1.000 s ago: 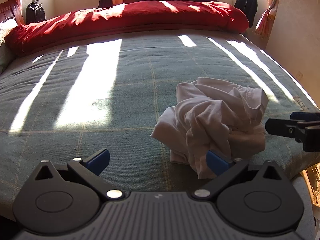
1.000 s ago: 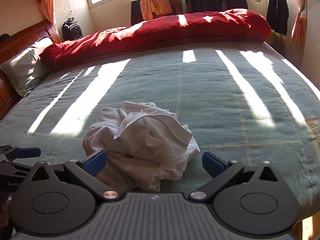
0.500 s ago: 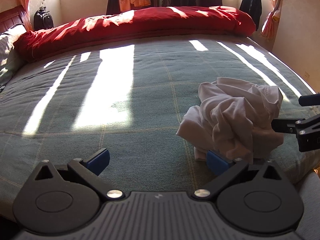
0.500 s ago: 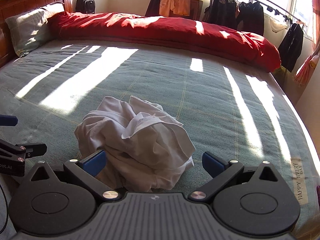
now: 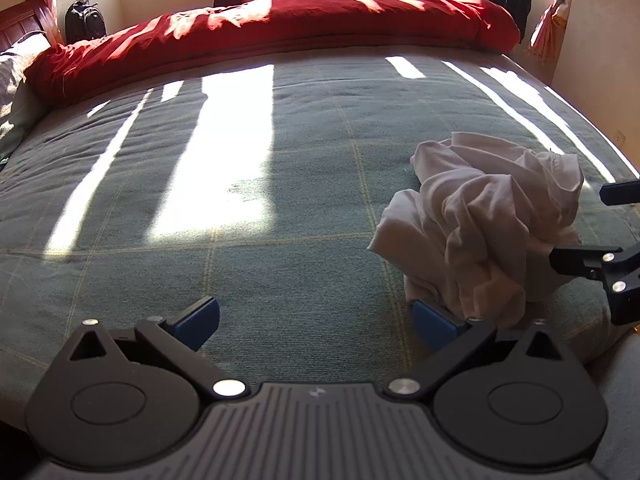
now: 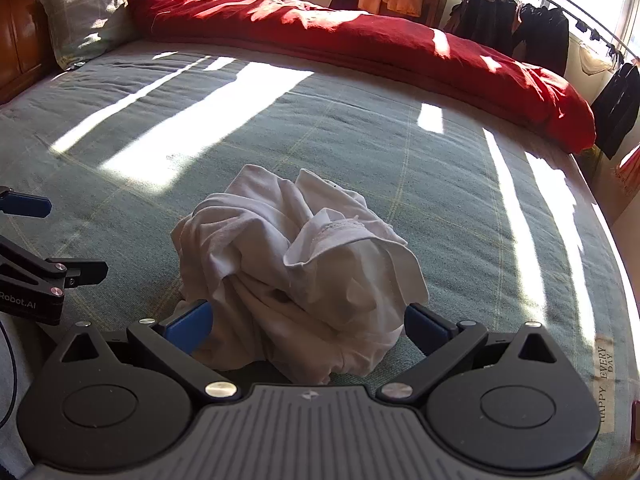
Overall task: Fold clothes
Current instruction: 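Move both tools toward the crumpled white T-shirt on the bed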
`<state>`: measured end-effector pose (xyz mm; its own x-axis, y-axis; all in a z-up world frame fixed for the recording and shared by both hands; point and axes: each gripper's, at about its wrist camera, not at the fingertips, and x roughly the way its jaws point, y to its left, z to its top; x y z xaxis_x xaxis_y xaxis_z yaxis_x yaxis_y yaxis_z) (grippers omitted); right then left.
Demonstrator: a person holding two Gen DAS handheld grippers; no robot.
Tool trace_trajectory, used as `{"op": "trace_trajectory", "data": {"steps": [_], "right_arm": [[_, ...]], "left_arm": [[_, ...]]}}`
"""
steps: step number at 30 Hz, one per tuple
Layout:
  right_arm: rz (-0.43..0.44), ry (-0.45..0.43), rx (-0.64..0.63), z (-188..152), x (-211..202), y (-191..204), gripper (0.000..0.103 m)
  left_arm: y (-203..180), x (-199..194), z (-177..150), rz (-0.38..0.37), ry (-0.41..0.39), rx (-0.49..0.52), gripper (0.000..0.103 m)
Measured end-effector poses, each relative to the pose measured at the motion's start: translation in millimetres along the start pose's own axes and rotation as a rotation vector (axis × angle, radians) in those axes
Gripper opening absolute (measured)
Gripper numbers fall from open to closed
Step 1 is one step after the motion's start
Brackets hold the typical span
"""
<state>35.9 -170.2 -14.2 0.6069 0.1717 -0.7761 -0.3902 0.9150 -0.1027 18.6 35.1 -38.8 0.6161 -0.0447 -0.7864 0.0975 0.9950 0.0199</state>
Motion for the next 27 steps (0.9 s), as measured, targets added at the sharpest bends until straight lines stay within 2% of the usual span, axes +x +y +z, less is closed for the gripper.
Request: {"op": "trace_trajectory", "data": {"steps": [11, 19, 27], "right_arm": [[-0.039, 0.01, -0.104, -2, -1, 14, 0.103], [-0.015, -0.003, -0.084, -1, -5, 12, 0.103], [-0.065, -0.06, -0.047, 3, -7, 2, 0.103]], "left_arm": [[-1, -5, 4, 0.001, 0.008, -0.016, 0.102], [-2, -11, 4, 0.011, 0.002, -0.021, 0.102], [-4, -11, 4, 0.015, 0.008, -0.022, 0.102]]}}
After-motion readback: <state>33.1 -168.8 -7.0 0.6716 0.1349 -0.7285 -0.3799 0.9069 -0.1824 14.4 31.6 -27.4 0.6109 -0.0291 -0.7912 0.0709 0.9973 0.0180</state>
